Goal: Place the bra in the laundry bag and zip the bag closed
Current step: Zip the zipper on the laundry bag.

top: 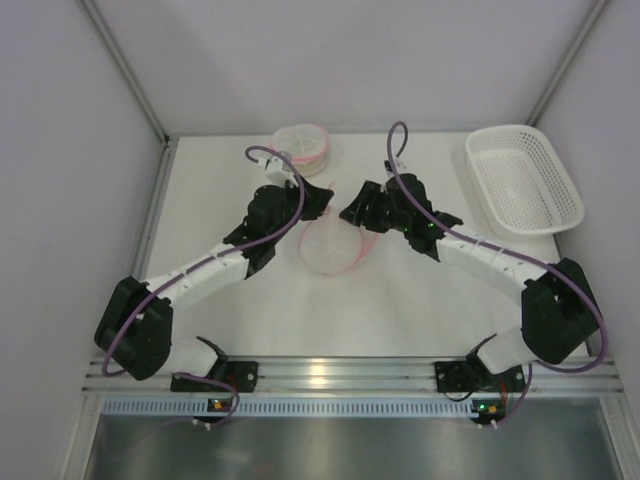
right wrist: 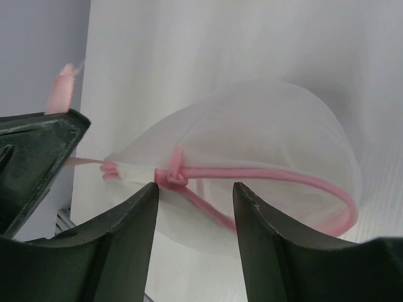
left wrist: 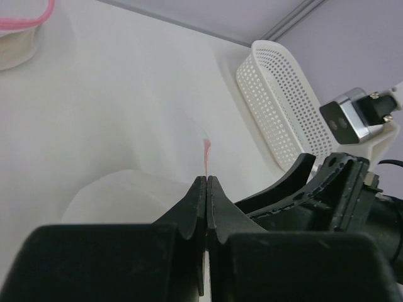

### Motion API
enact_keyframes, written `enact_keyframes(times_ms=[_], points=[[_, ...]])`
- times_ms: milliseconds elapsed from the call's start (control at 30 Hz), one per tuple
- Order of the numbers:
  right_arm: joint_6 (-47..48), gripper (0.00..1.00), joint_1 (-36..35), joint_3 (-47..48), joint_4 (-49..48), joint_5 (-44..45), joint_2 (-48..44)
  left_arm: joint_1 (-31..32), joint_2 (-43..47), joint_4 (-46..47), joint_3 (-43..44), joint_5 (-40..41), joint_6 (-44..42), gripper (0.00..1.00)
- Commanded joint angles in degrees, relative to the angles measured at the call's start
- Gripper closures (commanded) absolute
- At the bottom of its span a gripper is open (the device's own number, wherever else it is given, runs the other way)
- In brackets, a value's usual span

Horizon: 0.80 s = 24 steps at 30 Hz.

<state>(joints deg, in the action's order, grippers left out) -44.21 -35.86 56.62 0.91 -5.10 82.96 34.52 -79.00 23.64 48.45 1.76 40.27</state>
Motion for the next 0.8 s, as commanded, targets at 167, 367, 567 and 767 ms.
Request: enact_keyframes(times_ms=[167,367,567,767], points=[[-2.81,0.53,-0.18,1.92,-4.59,-2.02,1.24,-0.33,2.89,6.07,-0.46,-0.35,-1.07,1.0],[-4.48,0.54,-0.18,0.77,-9.77,-1.31,1.59,-0.33,3.24,6.42,-1.33,-0.35,-0.81,1.0],[-4.93,0.68,-0.18,-0.11,-12.69,-0.96,2.21,-0.33,3.59,6.6,-1.51,-0.35,-0.9,1.0],[-4.49,0.68,-0.18,0.42,-12.16,-2.98,2.74,-0.25,4.03,6.6,-1.69,0.35,-1.42,1.0]])
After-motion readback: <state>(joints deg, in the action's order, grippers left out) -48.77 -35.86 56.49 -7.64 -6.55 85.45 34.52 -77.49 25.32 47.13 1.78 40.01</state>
